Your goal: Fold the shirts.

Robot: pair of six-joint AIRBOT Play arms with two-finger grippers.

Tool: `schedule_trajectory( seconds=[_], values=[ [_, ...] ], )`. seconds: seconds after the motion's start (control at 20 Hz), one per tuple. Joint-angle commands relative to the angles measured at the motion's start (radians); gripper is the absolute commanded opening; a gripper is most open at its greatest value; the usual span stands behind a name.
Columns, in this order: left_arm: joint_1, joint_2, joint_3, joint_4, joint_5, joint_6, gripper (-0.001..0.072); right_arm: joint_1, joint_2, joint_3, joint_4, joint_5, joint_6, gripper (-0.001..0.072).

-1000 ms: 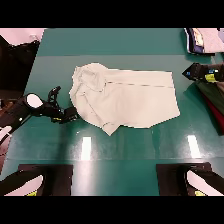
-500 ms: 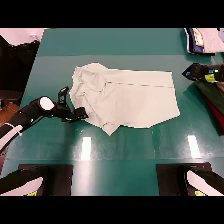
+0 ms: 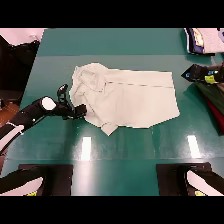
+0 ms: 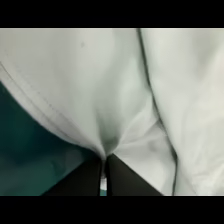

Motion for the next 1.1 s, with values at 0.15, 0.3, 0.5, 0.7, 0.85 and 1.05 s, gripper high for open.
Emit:
schedule_trajectory(
  seconds=[0.15,0.3,0.5,0.7,0.85,1.05],
  values=[
    [0.002,0.080,0.190,0.288,-0.288,0.068,0.0028,-0.083,0.001,-0.100,-0.008,0.271,-0.023,0.0556],
    [0.002,0.195,0.245,0.345,-0.370,0.105,0.0028,-0.159,0.001,-0.271,-0.001,0.332,-0.023,0.0556],
    [0.002,0.272,0.247,0.335,-0.410,0.104,0.0029,-0.166,0.001,-0.455,0.028,0.241,-0.019,0.0554],
    [0.002,0.272,0.247,0.333,-0.467,0.104,0.0029,-0.089,0.000,-0.557,0.029,0.081,0.039,0.0551],
    [0.002,0.272,0.247,0.332,-0.475,0.104,0.0029,-0.035,0.000,-0.570,0.033,0.012,0.058,0.0503],
    [0.002,0.272,0.247,0.329,-0.477,0.103,0.0029,-0.024,-0.033,-0.570,0.137,-0.072,0.058,0.0503]
  ],
)
